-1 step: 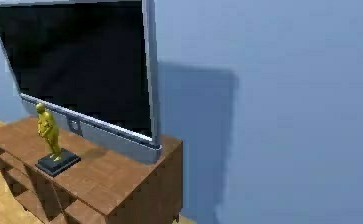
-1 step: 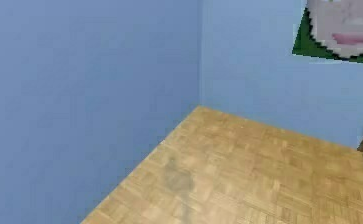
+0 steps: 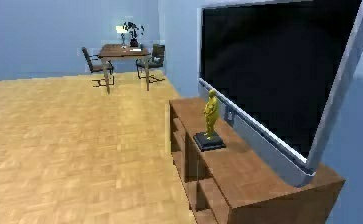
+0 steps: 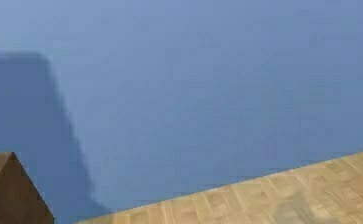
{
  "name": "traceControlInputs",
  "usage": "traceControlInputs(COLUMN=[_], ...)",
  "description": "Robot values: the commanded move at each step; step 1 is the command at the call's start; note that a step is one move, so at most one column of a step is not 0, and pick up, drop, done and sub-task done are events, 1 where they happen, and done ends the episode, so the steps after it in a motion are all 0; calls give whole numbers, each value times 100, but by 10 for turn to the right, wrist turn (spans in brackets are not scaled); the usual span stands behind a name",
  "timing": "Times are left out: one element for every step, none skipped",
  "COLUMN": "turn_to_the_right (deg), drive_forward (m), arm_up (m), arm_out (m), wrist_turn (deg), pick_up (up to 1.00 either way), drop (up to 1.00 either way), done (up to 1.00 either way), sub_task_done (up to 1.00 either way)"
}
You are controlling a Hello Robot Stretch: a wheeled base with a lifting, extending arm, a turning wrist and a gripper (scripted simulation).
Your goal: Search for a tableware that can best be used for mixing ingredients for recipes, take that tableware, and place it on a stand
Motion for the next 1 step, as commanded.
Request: traceControlInputs(turn_to_the_right=[-450], drive_forward=[0], arm_up=[0], arm_out=[0], wrist_turn=[0], pick_up=[0], drop=[0], done=[0], sub_task_done=[0])
